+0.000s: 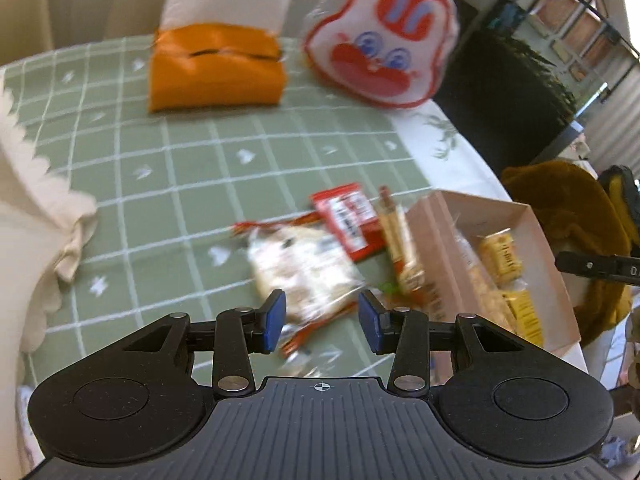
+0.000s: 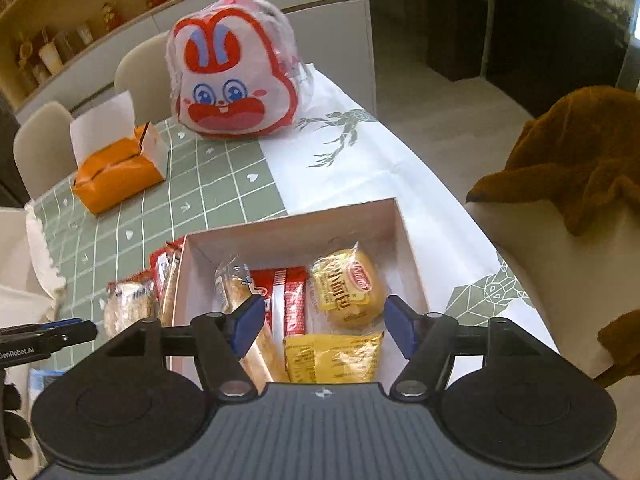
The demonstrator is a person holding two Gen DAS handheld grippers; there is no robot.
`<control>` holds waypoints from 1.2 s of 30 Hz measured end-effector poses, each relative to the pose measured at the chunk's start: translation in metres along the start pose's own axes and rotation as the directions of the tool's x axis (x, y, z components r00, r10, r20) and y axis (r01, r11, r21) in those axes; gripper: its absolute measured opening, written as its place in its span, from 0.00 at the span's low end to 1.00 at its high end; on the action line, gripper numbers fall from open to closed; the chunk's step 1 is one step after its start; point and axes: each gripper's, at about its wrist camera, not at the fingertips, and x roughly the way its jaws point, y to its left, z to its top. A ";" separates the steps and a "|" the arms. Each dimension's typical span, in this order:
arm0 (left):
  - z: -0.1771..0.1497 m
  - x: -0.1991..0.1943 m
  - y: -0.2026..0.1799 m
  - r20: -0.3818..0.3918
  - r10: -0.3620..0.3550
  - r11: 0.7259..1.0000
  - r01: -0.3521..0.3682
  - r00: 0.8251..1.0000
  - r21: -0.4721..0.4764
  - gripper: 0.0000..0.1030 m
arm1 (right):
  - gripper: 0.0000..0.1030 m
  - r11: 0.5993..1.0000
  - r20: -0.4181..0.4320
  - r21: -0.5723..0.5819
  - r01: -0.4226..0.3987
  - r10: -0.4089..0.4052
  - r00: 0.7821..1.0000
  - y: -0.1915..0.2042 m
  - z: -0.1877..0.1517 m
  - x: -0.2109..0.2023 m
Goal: Organize snacks
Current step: 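Carry both held packets over the pink box and open both tools, then lower the left tool onto the round rice cracker packet and grasp it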
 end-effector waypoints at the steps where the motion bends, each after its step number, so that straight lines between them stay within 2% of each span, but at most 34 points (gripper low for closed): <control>1: 0.001 -0.001 0.003 -0.001 -0.006 1.000 0.006 1.000 -0.001 0.43 | 0.68 1.000 0.005 -0.012 0.007 -0.007 1.000 0.007 -0.001 0.001; 6: 0.008 -0.001 0.002 0.046 -0.052 0.997 0.049 0.998 0.062 0.43 | 0.70 0.999 0.019 -0.029 0.023 -0.022 1.000 0.037 -0.007 -0.008; 7: 0.014 0.009 -0.002 0.051 -0.047 0.998 0.044 0.998 0.048 0.43 | 0.73 0.999 0.024 -0.032 0.023 -0.022 0.999 0.043 -0.010 -0.011; 9: 0.024 0.025 0.003 0.048 -0.004 0.999 0.006 0.999 -0.044 0.43 | 0.78 0.999 0.035 -0.044 0.028 -0.027 0.999 0.052 -0.017 -0.019; 11: 0.031 0.042 0.007 0.022 0.082 0.990 -0.079 0.996 -0.120 0.43 | 0.80 0.997 0.044 -0.062 0.050 -0.047 0.998 0.061 -0.028 -0.025; 13: 0.033 0.055 0.005 -0.002 0.115 0.985 -0.114 0.993 -0.131 0.44 | 0.80 0.996 0.036 -0.063 0.063 -0.061 0.997 0.065 -0.038 -0.029; 17: 0.035 0.060 -0.012 0.003 0.164 0.985 -0.164 0.986 -0.052 0.51 | 0.80 0.998 0.012 -0.006 0.061 -0.061 0.998 0.061 -0.060 -0.029; 19: 0.033 0.065 -0.026 -0.009 0.205 0.978 -0.205 0.979 0.046 0.55 | 0.80 0.998 0.002 0.023 0.058 -0.058 0.998 0.059 -0.071 -0.028; 22: 0.024 0.069 -0.044 0.006 0.256 0.947 -0.252 0.967 0.201 0.57 | 0.80 0.996 -0.002 0.058 0.064 -0.064 0.998 0.057 -0.085 -0.027; 24: 0.021 0.069 -0.043 0.022 0.259 0.943 -0.258 0.966 0.212 0.62 | 0.80 0.996 0.004 0.063 0.066 -0.067 0.998 0.058 -0.092 -0.028; 26: 0.021 0.068 -0.034 0.020 0.248 0.951 -0.247 0.969 0.188 0.65 | 0.80 0.996 0.010 0.055 0.075 -0.075 0.997 0.062 -0.102 -0.031; 28: 0.020 0.065 -0.024 0.016 0.267 0.947 -0.266 0.963 0.178 0.75 | 0.80 0.996 0.015 0.031 0.082 -0.083 0.996 0.067 -0.113 -0.033; 30: 0.017 0.061 -0.013 0.005 0.269 0.949 -0.266 0.963 0.171 0.80 | 0.80 0.997 0.021 0.012 0.082 -0.082 0.996 0.072 -0.122 -0.034; 32: 0.012 0.055 -0.003 -0.004 0.253 0.952 -0.248 0.967 0.177 0.80 | 0.80 0.998 0.018 0.017 0.058 -0.058 0.998 0.077 -0.129 -0.034; 36: 0.006 0.041 0.024 -0.028 0.207 0.967 -0.200 0.978 0.161 0.80 | 0.80 0.997 0.012 0.058 -0.041 0.041 0.999 0.095 -0.138 -0.028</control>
